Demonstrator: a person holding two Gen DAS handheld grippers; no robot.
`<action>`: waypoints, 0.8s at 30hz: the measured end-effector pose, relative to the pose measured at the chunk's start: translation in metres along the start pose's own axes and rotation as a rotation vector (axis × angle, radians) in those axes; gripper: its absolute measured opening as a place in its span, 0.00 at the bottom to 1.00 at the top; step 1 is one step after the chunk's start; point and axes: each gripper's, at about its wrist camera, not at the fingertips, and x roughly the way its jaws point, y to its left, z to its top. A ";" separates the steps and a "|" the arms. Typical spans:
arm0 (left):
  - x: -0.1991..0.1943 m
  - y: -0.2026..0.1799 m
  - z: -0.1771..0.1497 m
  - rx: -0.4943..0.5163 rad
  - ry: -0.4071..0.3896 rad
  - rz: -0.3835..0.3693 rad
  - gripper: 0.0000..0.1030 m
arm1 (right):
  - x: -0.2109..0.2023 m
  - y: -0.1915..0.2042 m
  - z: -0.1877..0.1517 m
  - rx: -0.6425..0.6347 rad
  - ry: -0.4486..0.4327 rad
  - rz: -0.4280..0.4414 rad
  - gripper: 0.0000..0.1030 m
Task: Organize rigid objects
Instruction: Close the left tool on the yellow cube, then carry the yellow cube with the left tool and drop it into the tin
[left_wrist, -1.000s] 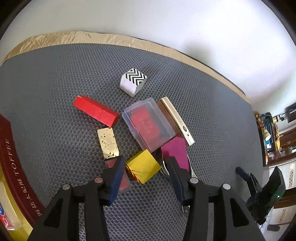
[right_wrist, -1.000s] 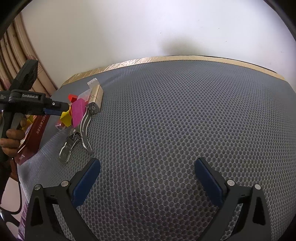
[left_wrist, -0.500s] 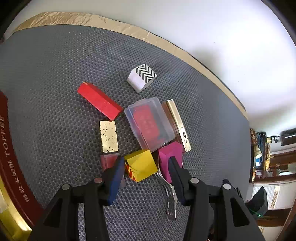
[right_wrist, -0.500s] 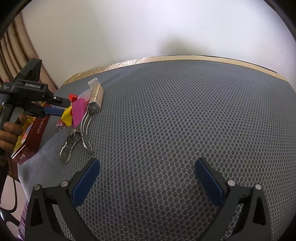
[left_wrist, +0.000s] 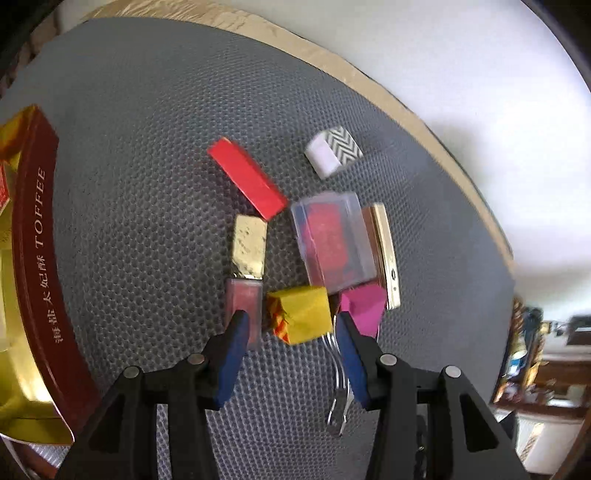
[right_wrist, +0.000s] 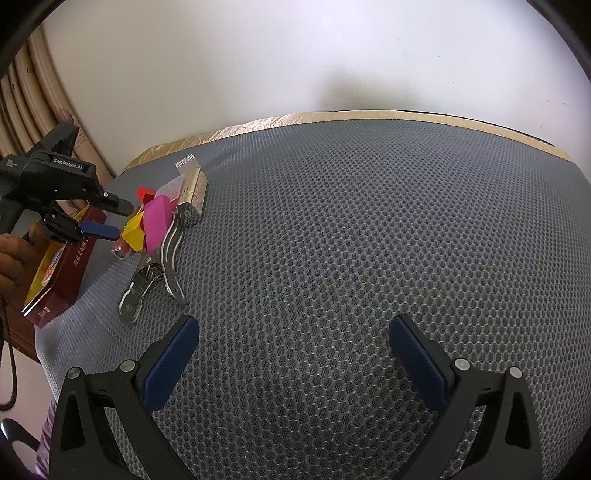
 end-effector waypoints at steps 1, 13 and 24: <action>0.002 -0.004 -0.001 0.009 0.012 -0.009 0.48 | 0.000 0.001 0.000 0.000 0.000 0.000 1.00; 0.022 0.005 0.009 0.010 0.019 0.079 0.30 | 0.000 0.000 -0.001 0.002 0.000 0.004 1.00; 0.004 0.035 0.006 0.057 0.017 0.044 0.29 | 0.001 0.000 -0.001 0.002 0.000 0.004 1.00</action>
